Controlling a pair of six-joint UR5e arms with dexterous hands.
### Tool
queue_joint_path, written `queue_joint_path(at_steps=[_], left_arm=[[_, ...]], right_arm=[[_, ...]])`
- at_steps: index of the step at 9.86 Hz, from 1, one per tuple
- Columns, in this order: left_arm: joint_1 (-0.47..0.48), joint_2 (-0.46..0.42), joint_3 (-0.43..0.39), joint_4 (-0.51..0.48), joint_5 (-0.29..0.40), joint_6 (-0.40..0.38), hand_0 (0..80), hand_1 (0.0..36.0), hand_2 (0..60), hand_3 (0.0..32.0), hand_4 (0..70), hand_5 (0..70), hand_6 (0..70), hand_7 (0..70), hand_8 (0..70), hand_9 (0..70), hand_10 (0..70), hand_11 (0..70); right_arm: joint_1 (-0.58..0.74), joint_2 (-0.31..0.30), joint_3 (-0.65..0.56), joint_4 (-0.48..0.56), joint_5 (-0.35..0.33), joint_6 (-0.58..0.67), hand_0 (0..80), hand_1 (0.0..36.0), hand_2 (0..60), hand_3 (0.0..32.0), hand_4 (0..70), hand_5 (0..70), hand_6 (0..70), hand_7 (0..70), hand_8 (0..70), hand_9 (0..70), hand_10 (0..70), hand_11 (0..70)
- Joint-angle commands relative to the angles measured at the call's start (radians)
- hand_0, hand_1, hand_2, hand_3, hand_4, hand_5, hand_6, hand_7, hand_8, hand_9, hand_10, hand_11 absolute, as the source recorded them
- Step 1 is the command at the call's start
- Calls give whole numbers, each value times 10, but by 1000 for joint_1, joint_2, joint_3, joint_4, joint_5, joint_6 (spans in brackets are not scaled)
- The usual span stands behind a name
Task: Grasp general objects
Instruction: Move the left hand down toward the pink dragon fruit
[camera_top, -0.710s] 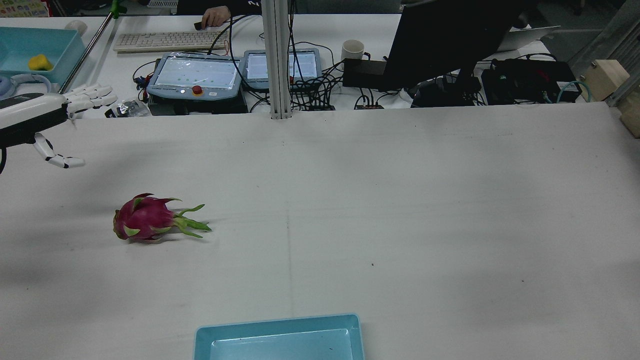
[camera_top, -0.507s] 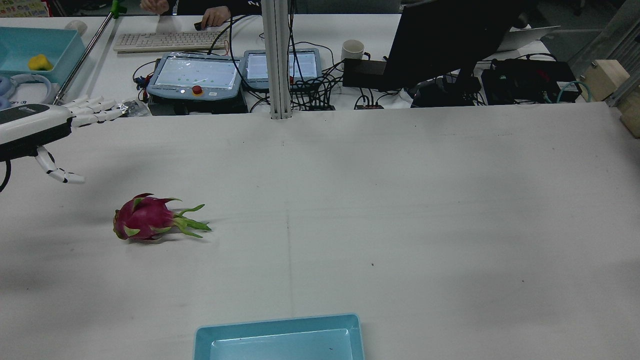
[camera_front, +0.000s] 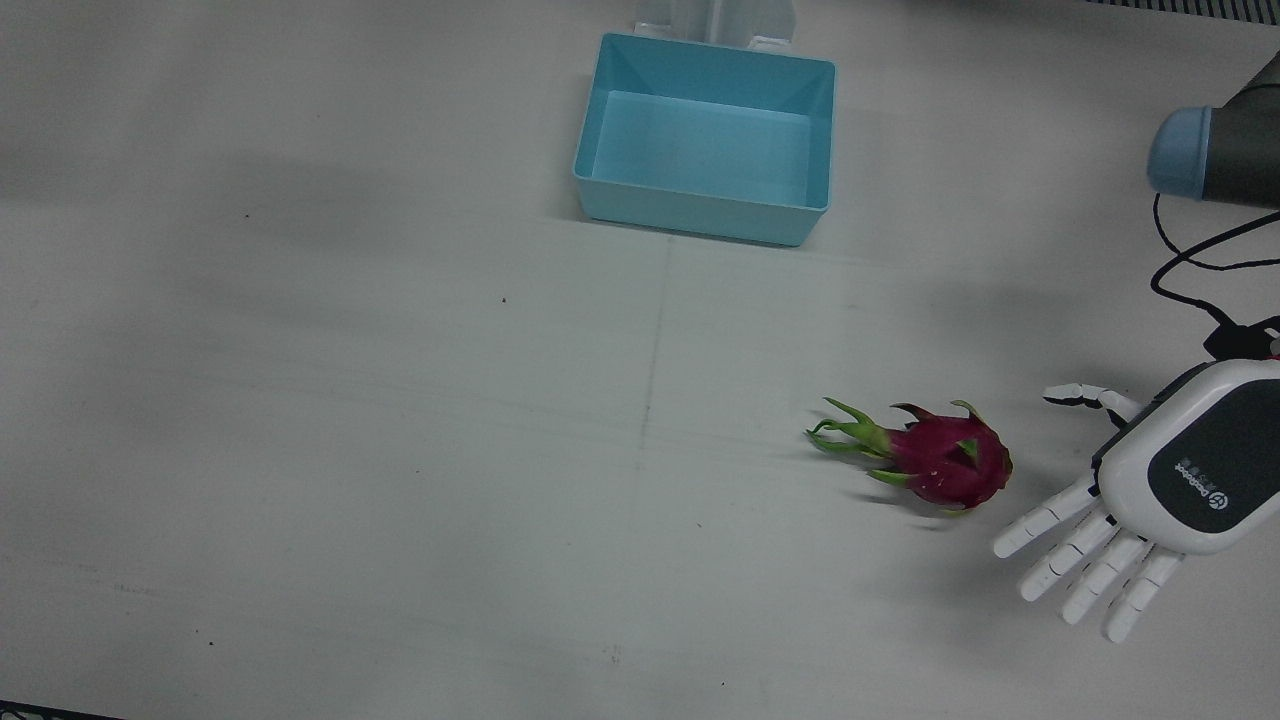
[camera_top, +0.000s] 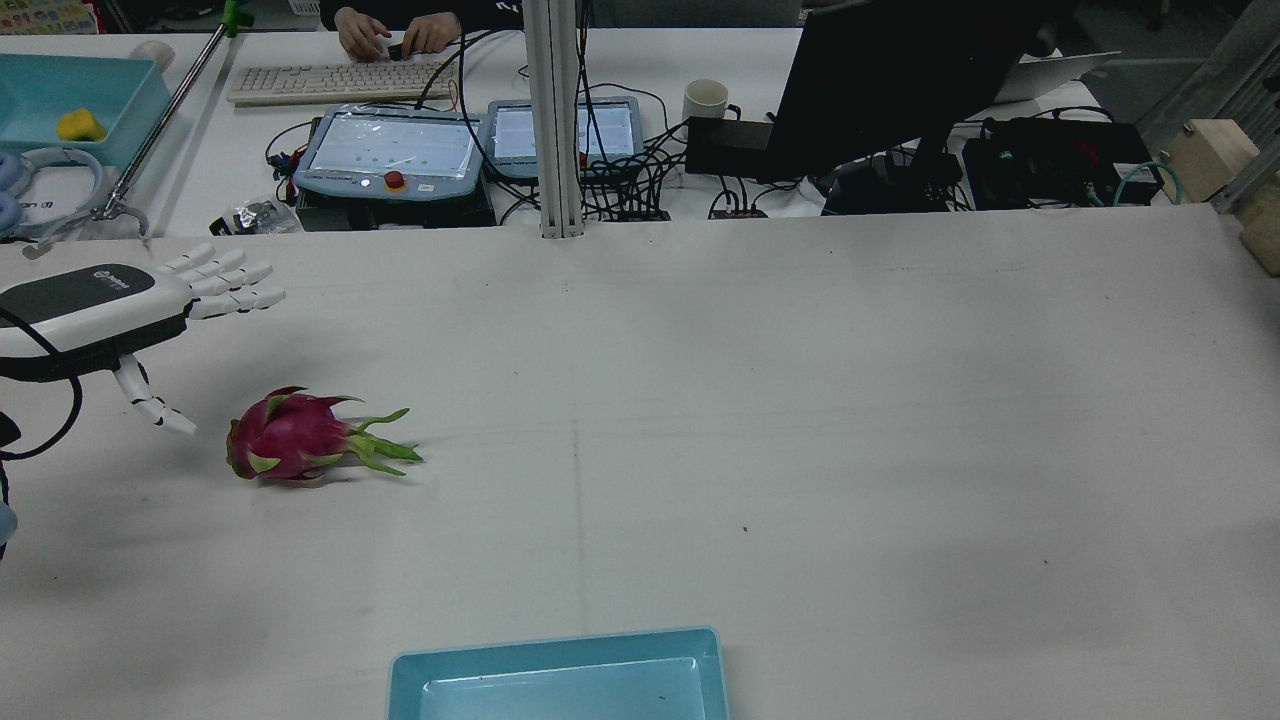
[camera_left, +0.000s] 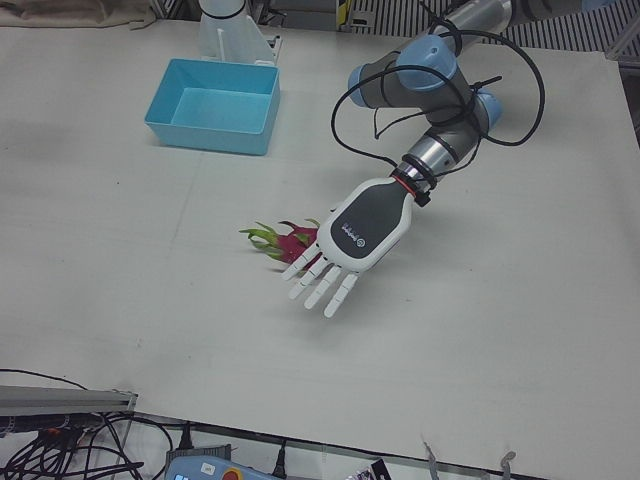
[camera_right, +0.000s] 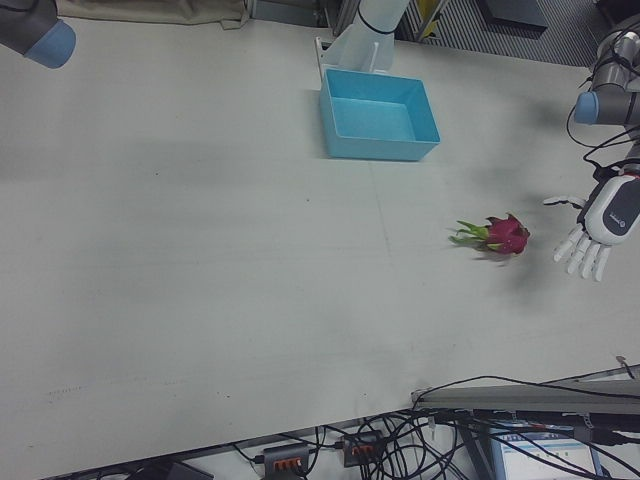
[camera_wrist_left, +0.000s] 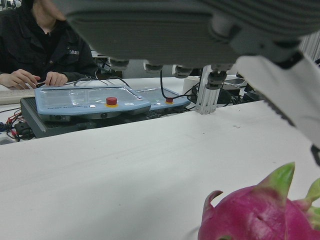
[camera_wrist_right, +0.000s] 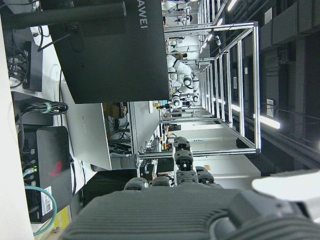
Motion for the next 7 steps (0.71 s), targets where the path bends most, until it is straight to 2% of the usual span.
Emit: queue_joint_path(at_steps=[1, 3, 5, 7], left_arm=[[96, 15, 5, -7, -82, 60, 512, 244, 230, 88, 0, 3, 0, 52, 0, 0, 0, 0], [156, 24, 31, -33, -144, 67, 512, 245, 224, 94, 0, 0, 0, 47, 0, 0, 0, 0], [156, 26, 51, -68, -145, 68, 505, 235, 204, 98, 0, 0, 0, 41, 0, 0, 0, 0], [158, 24, 81, -94, -145, 68, 509, 238, 198, 88, 0, 0, 0, 42, 0, 0, 0, 0]], right_arm=[[0, 0, -1, 0, 0, 1, 0, 0, 0, 0, 0, 0, 0, 0, 0, 0, 0, 0], [0, 0, -1, 0, 0, 1, 0, 0, 0, 0, 0, 0, 0, 0, 0, 0, 0, 0], [0, 0, -1, 0, 0, 1, 0, 0, 0, 0, 0, 0, 0, 0, 0, 0, 0, 0], [0, 0, -1, 0, 0, 1, 0, 0, 0, 0, 0, 0, 0, 0, 0, 0, 0, 0]])
